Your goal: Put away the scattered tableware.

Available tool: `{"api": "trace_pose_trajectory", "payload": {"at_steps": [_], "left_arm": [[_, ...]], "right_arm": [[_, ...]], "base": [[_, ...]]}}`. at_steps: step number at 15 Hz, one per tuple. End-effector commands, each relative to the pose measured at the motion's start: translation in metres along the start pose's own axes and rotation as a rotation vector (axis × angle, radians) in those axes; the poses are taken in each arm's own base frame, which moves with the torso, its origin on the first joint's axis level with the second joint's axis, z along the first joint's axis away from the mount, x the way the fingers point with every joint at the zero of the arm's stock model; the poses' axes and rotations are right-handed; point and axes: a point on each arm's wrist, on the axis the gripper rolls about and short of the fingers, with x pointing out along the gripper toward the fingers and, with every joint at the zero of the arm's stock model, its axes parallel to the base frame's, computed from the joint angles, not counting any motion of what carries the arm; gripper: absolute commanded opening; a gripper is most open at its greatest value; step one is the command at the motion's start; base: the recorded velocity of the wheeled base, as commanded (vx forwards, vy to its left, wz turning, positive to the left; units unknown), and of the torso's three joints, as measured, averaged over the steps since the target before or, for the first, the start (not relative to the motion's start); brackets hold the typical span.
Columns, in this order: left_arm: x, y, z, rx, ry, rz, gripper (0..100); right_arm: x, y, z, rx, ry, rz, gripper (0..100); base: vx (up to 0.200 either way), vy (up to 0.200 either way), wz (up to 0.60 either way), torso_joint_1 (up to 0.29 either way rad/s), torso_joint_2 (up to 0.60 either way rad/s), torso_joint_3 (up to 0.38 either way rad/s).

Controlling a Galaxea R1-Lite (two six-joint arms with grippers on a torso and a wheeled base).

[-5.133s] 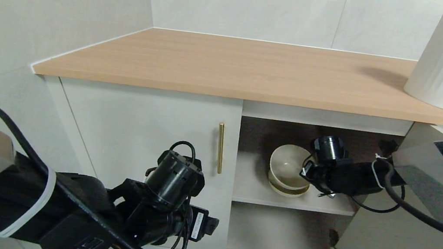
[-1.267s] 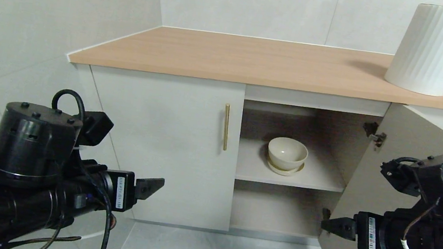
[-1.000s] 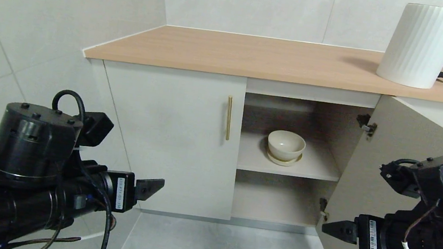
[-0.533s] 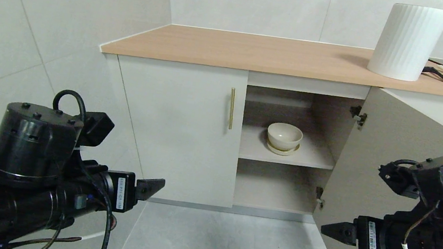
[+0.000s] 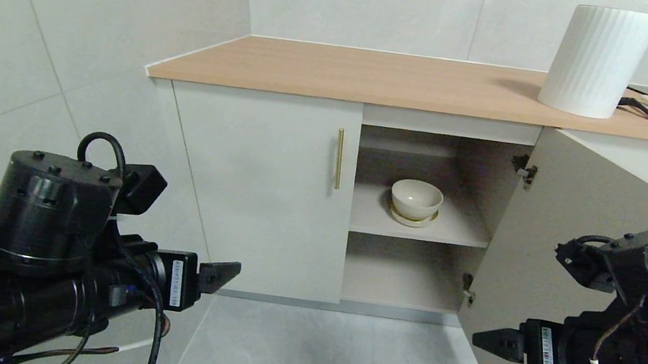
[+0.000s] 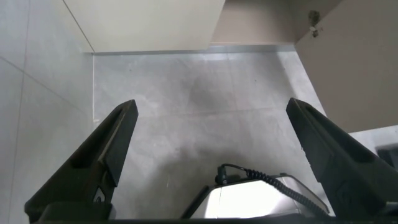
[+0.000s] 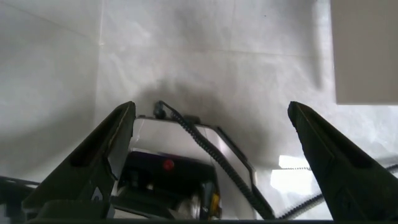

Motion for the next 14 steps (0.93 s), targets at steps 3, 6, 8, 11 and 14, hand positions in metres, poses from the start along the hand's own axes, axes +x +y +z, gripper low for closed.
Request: {"api": "trace_pose_trajectory", "payload": {"at_steps": [3, 6, 8, 11, 14], "left_arm": [[0.001, 0.0, 0.0, 0.002, 0.002, 0.001, 100], [0.0, 0.0, 0.0, 0.002, 0.0, 0.0, 100], [0.0, 0.0, 0.0, 0.002, 0.002, 0.001, 100], [0.0, 0.0, 0.0, 0.002, 0.002, 0.001, 100], [0.001, 0.0, -0.001, 0.002, 0.004, 0.0, 100]], "right_arm": [[-0.021, -0.007, -0.003, -0.069, 0.047, -0.035, 100], [-0.026, -0.016, -0.007, -0.111, 0.11, -0.097, 100], [-0.026, -0.021, -0.008, -0.122, 0.124, -0.153, 100], [-0.031, -0.03, -0.003, -0.109, 0.136, -0.2, 100], [-0.039, -0.049, 0.006, -0.082, 0.12, -0.262, 100]], "base": [[0.0, -0.2, 0.0, 0.002, 0.0, 0.001], [0.0, -0.2, 0.0, 0.006, 0.01, -0.004], [0.0, -0.2, 0.0, 0.0, 0.0, 0.0], [0.0, -0.2, 0.0, 0.002, 0.0, 0.006], [0.0, -0.2, 0.0, 0.001, 0.0, 0.001]]}}
